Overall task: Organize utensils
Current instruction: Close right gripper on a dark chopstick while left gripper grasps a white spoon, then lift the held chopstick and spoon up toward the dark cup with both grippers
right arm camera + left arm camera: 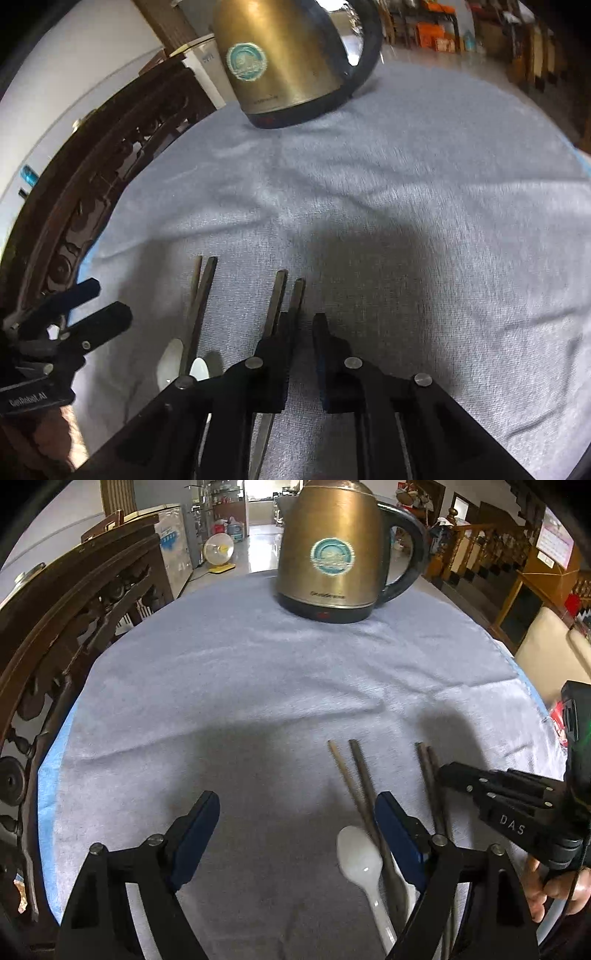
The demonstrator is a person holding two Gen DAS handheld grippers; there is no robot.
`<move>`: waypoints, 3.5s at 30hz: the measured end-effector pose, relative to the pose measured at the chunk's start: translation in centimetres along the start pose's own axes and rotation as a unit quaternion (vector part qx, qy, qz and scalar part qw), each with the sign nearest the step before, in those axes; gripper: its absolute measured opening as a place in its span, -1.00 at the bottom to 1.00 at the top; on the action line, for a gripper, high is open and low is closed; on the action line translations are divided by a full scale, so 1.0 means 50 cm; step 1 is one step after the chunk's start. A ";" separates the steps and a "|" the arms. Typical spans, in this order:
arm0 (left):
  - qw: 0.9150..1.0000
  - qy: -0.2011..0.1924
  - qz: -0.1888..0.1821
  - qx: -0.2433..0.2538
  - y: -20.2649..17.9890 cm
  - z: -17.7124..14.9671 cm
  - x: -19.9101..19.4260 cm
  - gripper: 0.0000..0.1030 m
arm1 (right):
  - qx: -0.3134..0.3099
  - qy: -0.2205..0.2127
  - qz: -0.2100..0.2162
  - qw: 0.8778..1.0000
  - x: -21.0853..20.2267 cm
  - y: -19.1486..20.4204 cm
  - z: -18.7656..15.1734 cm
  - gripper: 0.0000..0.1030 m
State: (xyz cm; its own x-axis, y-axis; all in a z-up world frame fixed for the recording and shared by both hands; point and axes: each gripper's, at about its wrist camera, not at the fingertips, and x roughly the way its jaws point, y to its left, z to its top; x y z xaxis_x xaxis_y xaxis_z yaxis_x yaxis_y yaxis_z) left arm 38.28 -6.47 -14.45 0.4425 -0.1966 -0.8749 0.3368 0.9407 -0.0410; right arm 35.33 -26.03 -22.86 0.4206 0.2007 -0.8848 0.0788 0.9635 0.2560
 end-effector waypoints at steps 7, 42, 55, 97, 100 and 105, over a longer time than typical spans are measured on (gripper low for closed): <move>1.000 0.018 -0.017 0.008 0.002 -0.032 -0.003 0.41 | -0.010 0.012 -0.045 0.999 -0.022 -0.024 -0.019 -0.93; 0.998 0.035 -0.039 -0.020 0.019 -0.067 0.063 -0.61 | 0.024 0.044 0.167 0.985 -0.015 -0.004 -0.052 -0.97; 0.999 0.043 -0.019 -0.003 0.040 -0.081 0.037 -0.78 | 0.054 -0.008 0.083 0.995 -0.051 -0.074 -0.014 -0.88; 0.960 -0.211 0.040 -0.181 0.105 -0.308 -0.346 -0.38 | 0.074 -0.259 0.003 0.963 -0.426 -0.051 -0.236 -0.88; 0.950 -0.249 0.034 -0.185 0.076 -0.343 -0.393 -0.38 | 0.068 -0.294 0.002 0.953 -0.482 -0.034 -0.268 -0.87; 0.930 -0.315 0.006 -0.189 0.031 -0.384 -0.461 -0.38 | 0.059 -0.345 0.015 0.937 -0.565 -0.005 -0.309 -0.87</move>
State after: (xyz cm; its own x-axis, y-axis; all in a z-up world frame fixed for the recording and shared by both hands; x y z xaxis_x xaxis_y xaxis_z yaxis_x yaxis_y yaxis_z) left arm 12.65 4.85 -3.65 0.8834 -0.1973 -0.4251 0.0661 0.9505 -0.3037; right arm 9.49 -29.19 -3.93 0.9047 0.0260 -0.4252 0.1399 0.9247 0.3541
